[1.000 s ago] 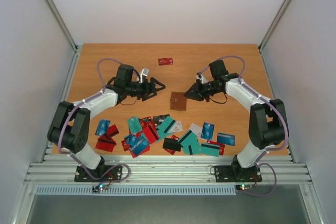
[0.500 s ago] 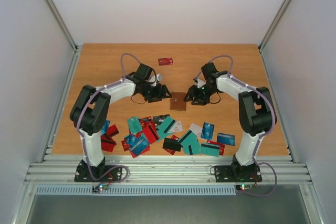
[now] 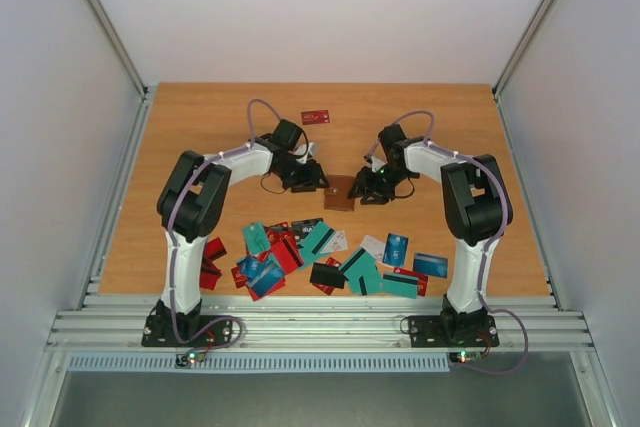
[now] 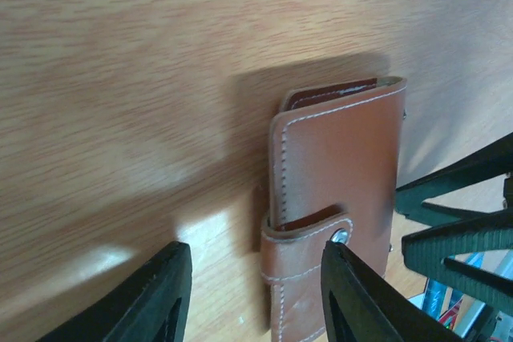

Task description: Put the credit cards into the card holder

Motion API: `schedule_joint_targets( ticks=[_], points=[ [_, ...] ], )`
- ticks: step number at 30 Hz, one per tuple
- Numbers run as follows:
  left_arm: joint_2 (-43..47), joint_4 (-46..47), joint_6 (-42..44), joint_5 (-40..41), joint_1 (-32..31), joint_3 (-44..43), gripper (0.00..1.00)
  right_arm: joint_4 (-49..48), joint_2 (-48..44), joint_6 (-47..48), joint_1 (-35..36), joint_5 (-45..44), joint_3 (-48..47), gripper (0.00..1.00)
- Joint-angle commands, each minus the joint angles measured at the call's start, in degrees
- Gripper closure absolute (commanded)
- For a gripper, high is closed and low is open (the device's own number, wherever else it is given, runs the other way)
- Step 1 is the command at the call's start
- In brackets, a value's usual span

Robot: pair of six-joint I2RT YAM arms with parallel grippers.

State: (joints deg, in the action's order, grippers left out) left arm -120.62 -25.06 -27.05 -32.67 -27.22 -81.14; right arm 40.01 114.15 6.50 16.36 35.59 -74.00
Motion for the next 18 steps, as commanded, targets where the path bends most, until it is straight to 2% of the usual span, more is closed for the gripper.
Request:
schedule_joint_targets(
  ticks=[1,5,10,18],
  points=[
    [-2.83,-0.53,-0.01,-0.99,-0.89,-2.38,0.55,-1.04,1.41,-0.12,0.34,1.72,-1.38,0.55],
    [-4.69,2.80,-1.79,-4.14,-0.99,-2.00,0.61,-1.74,2.40,-0.64,0.34,2.81,-1.00,0.59],
    [-5.06,7.85,-4.90,-7.92,-1.08,-0.32,0.80,-2.33,3.17,-1.20,0.34,3.80,-0.97,0.64],
    [-1.93,14.62,-7.86,-11.50,-1.06,2.23,0.95,-3.69,3.03,-2.34,0.34,5.42,-0.54,0.70]
  ],
)
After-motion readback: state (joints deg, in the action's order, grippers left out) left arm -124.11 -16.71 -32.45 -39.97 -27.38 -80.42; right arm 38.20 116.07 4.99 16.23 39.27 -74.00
